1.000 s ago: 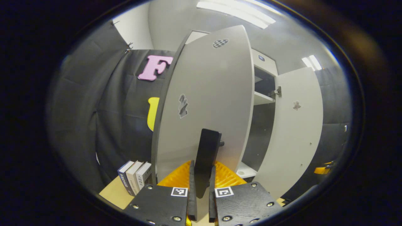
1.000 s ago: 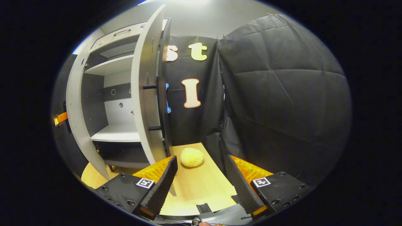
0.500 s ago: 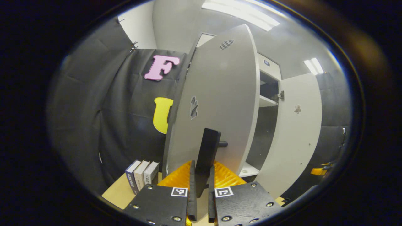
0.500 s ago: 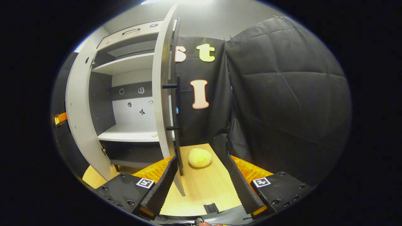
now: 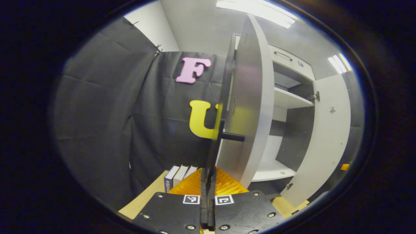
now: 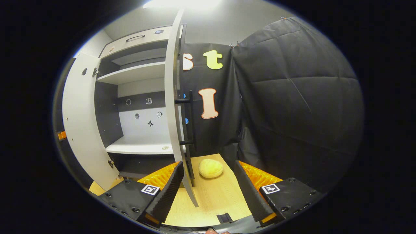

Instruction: Open the right door of the double-door shoe cabinet with the right hand, and open the left door with the left hand.

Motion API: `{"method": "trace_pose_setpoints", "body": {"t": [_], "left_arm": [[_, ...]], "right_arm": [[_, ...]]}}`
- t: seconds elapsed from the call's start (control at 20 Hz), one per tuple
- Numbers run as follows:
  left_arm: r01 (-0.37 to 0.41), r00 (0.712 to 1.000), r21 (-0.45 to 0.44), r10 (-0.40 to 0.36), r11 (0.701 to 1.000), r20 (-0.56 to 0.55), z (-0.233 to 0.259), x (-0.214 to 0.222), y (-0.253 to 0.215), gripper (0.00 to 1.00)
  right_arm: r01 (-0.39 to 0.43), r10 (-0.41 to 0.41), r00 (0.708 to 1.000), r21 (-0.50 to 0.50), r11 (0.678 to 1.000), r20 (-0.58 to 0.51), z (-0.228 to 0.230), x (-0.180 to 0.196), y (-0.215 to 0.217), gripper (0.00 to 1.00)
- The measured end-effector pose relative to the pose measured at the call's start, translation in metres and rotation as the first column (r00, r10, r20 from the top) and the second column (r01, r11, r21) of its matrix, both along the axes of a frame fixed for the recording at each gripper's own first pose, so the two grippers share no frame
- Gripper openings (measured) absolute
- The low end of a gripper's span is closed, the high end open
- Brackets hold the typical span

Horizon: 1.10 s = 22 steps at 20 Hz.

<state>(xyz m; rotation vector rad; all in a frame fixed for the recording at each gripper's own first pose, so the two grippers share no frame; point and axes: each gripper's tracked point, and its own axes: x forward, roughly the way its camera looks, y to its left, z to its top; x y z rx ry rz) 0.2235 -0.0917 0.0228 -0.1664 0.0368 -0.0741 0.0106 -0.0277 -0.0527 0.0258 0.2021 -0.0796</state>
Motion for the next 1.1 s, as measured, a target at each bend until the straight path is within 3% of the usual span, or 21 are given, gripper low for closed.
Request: {"method": "trace_pose_setpoints", "body": {"t": [0.05, 0.25, 0.35, 0.7, 0.85, 1.1], "left_arm": [[0.011, 1.000, -0.009, -0.012, 1.000, -0.005, -0.001, -0.005, -0.009, 0.02], [-0.025, 1.000, 0.169, 0.024, 0.985, 0.003, -0.001, -0.005, 0.002, 0.02], [-0.030, 1.000, 0.208, 0.030, 0.978, 0.003, -0.001, -0.010, -0.002, 0.02], [-0.018, 1.000, 0.180, 0.020, 0.984, -0.009, -0.001, -0.026, -0.003, 0.02], [-0.059, 0.998, 0.209, 0.059, 0.976, 0.009, 0.009, -0.035, 0.004, 0.02], [0.007, 1.000, 0.172, -0.012, 0.985, 0.026, 0.021, -0.057, -0.030, 0.02]], "right_arm": [[-0.004, 0.004, 1.000, -0.002, 1.000, 0.005, 0.003, 0.001, 0.002, 0.98], [-0.018, 0.018, 1.000, -0.010, 1.000, 0.017, 0.006, 0.003, 0.010, 0.92], [-0.029, 0.029, 1.000, -0.012, 1.000, 0.009, 0.002, 0.004, 0.015, 0.98], [-0.076, 0.076, 0.997, -0.027, 0.997, 0.012, 0.005, 0.011, 0.032, 0.98], [-0.100, 0.100, 0.995, -0.031, 0.995, 0.022, 0.007, 0.010, 0.040, 0.98], [-0.149, 0.150, 0.988, -0.023, 0.989, 0.041, 0.018, 0.022, 0.062, 0.98]]}}
